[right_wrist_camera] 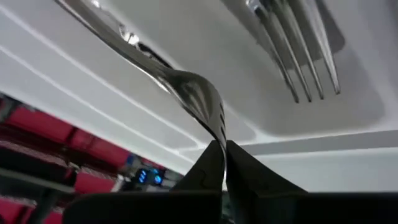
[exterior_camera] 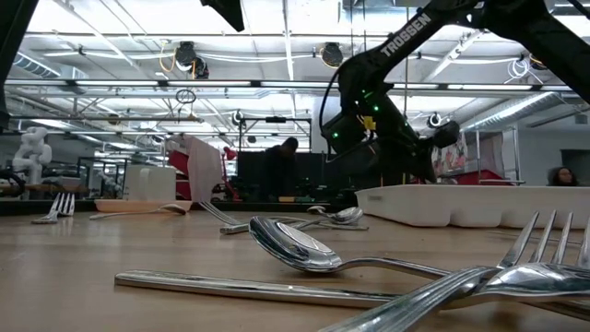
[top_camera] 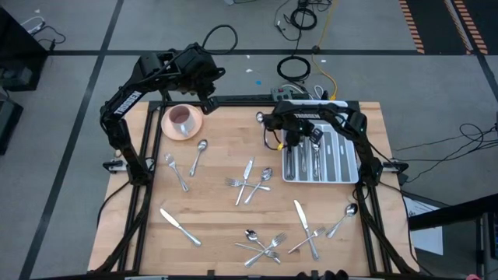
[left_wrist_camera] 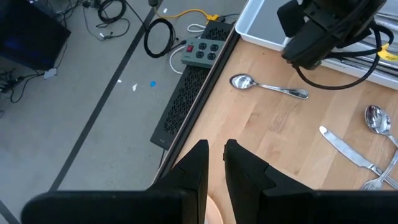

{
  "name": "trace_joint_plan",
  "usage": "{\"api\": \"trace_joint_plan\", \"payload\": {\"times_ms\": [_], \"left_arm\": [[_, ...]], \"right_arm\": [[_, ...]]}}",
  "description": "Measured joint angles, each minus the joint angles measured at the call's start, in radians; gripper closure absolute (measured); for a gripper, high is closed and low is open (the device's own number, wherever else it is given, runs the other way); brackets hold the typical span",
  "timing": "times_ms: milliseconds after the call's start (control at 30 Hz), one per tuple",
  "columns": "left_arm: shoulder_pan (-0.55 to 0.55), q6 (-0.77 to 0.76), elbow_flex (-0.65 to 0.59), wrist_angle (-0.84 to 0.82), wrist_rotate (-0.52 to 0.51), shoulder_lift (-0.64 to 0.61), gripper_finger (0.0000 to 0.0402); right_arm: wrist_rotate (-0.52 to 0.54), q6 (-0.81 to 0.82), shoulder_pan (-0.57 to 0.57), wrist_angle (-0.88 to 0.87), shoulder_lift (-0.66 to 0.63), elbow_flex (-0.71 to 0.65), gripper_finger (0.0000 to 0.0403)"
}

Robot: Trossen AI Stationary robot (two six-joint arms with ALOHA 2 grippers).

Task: Sort silverware
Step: Put the silver fork into the white cutlery tray

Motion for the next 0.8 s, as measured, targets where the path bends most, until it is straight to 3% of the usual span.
{"api": "trace_joint_plan", "payload": {"times_ms": [633,800], "left_arm": [[0.0,-0.005,0.0,0.0,0.0,0.0,0.0343],[0.0,-0.005,0.0,0.0,0.0,0.0,0.0343]], "right_arm": [[0.027,-0.112,0.035,0.087,0.0,0.001,0.0403],[-0.039,-0.114,0.035,0.097,0.001,0.001,0.0399]]}}
